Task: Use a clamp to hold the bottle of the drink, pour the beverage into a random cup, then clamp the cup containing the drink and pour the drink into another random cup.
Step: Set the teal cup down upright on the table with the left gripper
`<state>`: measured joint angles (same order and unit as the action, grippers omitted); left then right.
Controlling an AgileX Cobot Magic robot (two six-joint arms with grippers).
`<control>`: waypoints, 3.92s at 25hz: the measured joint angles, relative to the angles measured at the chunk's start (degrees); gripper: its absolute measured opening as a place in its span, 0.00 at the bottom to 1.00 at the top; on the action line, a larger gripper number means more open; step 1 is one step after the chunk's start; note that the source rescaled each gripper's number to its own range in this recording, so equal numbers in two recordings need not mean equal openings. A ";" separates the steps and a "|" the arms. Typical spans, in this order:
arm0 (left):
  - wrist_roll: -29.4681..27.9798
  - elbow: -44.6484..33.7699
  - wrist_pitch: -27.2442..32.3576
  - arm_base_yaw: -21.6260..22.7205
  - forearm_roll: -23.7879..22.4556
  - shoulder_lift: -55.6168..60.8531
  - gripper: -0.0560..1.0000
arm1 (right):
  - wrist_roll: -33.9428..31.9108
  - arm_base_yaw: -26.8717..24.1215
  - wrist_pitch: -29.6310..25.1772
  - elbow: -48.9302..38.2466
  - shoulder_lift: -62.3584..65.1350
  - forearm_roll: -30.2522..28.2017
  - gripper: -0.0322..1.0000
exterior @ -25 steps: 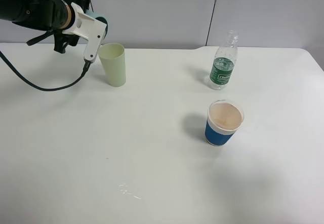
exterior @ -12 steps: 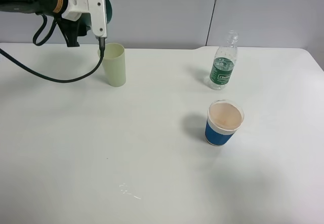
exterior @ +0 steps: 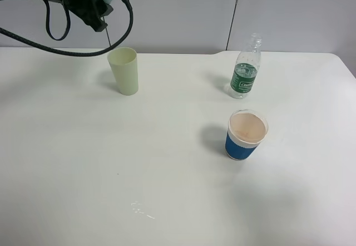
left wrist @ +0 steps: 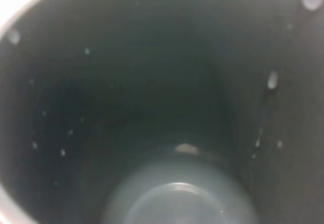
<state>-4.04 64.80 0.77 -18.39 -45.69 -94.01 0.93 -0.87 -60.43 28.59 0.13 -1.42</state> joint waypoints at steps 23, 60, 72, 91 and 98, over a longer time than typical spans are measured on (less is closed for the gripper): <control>-9.89 -34.76 -45.93 9.24 10.95 6.57 0.05 | 0.00 0.00 0.00 0.00 0.00 0.00 0.85; 15.29 -45.09 -69.94 9.45 17.25 -24.01 0.05 | 0.00 0.00 0.00 0.00 0.00 0.00 0.85; 17.85 -45.04 -71.81 9.45 17.39 -25.20 0.05 | 0.00 0.00 0.00 0.00 0.00 0.00 0.85; 21.01 -45.04 -71.45 9.45 16.21 -25.20 0.11 | 0.00 0.00 0.00 0.00 0.00 0.00 0.85; 20.01 -45.04 -70.73 9.45 16.26 -22.96 0.29 | 0.00 0.00 0.00 0.00 0.00 0.00 0.85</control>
<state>15.97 19.76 -69.97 -8.94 -29.43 -116.98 0.93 -0.87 -60.43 28.59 0.13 -1.42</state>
